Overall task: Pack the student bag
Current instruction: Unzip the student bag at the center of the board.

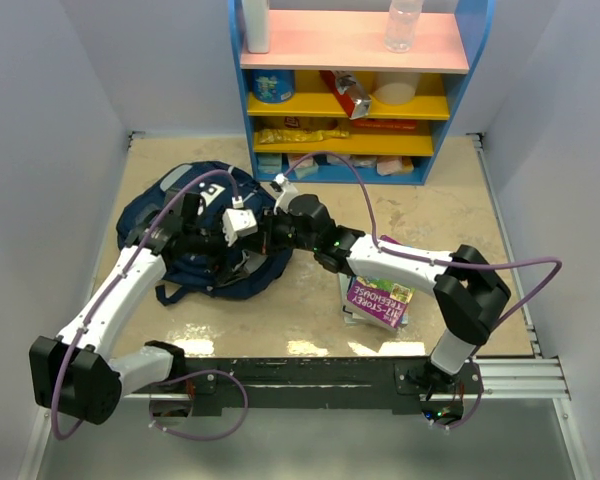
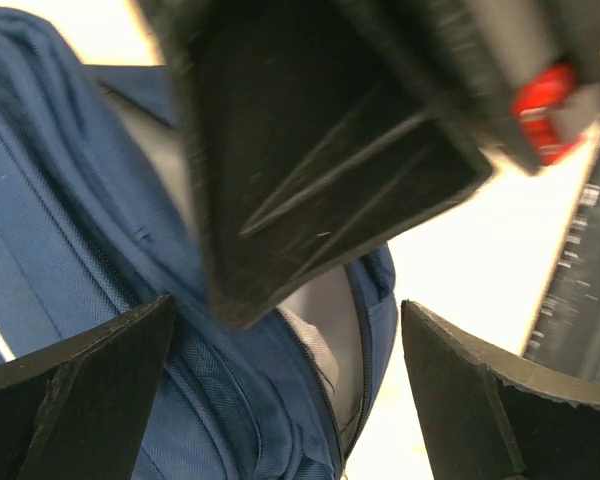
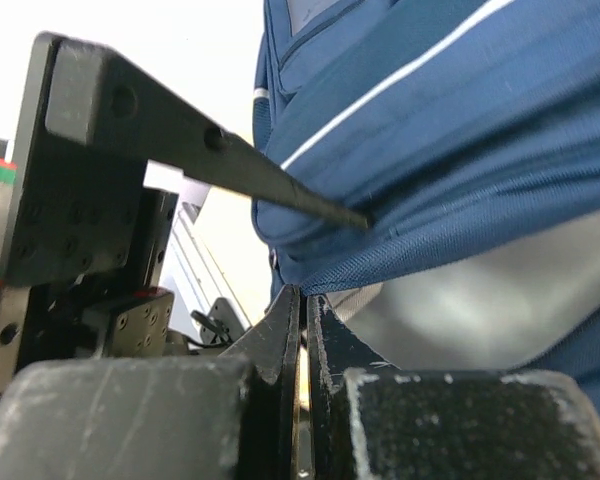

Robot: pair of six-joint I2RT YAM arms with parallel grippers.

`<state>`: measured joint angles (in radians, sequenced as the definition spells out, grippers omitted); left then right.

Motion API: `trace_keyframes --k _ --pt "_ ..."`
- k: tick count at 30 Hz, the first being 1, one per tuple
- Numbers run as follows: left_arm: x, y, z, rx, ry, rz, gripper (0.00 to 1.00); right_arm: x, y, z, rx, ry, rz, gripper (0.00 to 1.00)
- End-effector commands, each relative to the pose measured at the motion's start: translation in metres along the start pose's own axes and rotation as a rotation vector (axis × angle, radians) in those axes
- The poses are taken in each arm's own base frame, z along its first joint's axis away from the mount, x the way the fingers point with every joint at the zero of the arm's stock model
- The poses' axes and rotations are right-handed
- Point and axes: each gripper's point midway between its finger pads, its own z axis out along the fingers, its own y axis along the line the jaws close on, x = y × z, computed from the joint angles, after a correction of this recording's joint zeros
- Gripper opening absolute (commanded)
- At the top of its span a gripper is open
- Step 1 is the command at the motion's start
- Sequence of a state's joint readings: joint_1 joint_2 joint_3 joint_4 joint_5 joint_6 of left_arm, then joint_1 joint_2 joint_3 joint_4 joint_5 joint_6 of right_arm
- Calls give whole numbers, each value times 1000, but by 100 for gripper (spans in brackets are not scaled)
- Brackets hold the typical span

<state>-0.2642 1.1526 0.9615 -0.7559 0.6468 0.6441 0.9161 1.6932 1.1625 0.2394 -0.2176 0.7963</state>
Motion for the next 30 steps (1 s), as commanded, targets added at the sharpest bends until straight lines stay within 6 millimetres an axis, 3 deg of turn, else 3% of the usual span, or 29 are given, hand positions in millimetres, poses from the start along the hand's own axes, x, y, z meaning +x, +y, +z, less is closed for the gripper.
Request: trace_keyframes --k 1,7,11,12,14,15,17,22,24,27,28,30 --pt "5 42 -8 -248 26 -16 100 -74 96 -36 -264 -217 -67 0" --pt "-1 47 -7 -269 21 1 100 -67 107 -36 -288 -201 -69 0" --pt "5 46 -3 -253 54 17 84 -64 111 -38 -301 -200 -60 0" --pt "7 46 -2 -244 64 19 66 -65 113 -39 -304 -201 -61 0" --pt "6 44 -2 -234 73 11 54 -67 116 -40 -307 -204 -65 0" --pt "7 43 -1 -219 74 14 28 -66 116 -40 -306 -203 -66 0" --pt "5 43 -1 -214 80 3 1 -66 115 -41 -305 -202 -66 0" --pt "11 41 0 -198 102 20 0 -64 109 -43 -284 -206 -72 0" --pt "2 41 -7 -221 66 46 0 -65 107 -44 -268 -211 -80 0" --pt "-6 45 -14 -270 37 46 0 -74 93 -54 -170 -248 -136 25" --pt "-6 46 -15 -280 33 47 0 -66 79 -55 -117 -226 -164 35" --pt "-11 48 -18 -299 17 57 0 -68 73 -71 -81 -254 -187 37"
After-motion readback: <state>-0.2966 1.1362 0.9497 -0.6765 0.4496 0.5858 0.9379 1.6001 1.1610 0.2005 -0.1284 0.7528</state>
